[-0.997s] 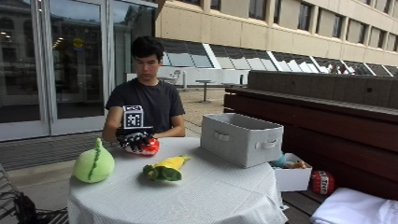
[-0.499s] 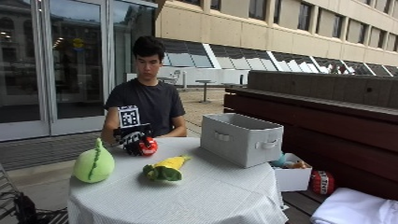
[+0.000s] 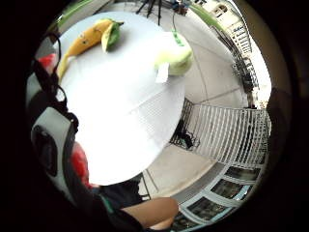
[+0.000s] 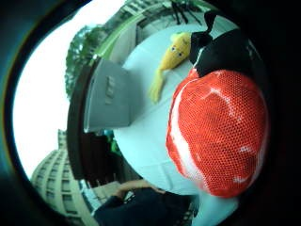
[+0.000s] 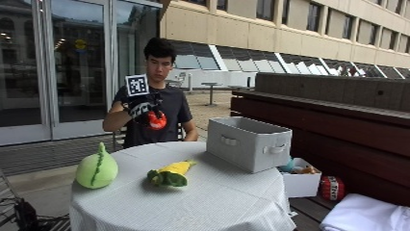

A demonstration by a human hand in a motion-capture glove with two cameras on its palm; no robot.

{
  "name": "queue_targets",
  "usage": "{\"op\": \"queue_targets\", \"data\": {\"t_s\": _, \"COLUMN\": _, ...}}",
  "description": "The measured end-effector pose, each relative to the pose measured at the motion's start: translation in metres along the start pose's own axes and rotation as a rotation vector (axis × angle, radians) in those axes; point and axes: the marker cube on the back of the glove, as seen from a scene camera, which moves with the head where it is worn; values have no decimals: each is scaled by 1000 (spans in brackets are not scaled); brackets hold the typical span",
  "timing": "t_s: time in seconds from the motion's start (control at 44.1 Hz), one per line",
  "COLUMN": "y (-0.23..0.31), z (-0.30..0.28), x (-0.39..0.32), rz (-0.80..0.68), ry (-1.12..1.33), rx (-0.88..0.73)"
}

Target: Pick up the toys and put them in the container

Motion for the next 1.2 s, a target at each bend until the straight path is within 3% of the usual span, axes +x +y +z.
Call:
{"op": "queue_targets", "data": {"t_s": 0.045, "y": -11, "z": -20, "x": -10, "rz": 12, "ry": 6, "rx": 34}}
{"op": "queue_targets", "data": {"t_s": 0.113, "y": -12, "z": -52, "x": -30, "rz": 73, "ry": 5, "rx": -62}}
{"op": "queue_targets", "data": {"t_s": 0.272, "y": -43, "z": -94, "x": -68, "rz": -116, "ry": 3, "rx": 87}}
{"op": "queue_targets", "data": {"t_s": 0.703, "y": -99, "z": -169, "x": -272, "rz": -253, "ry": -32, "rx": 68}}
{"op": "queue_targets", "data": {"t_s": 0.952, "y": -80, "z": -157, "x": -397, "rz": -350, "ry": -18, "rx": 65}}
{"op": "queue_targets", "data": {"t_s": 1.201, "y": -76, "z": -103, "x": -446, "rz": -428, "ry": 39, "rx": -17}}
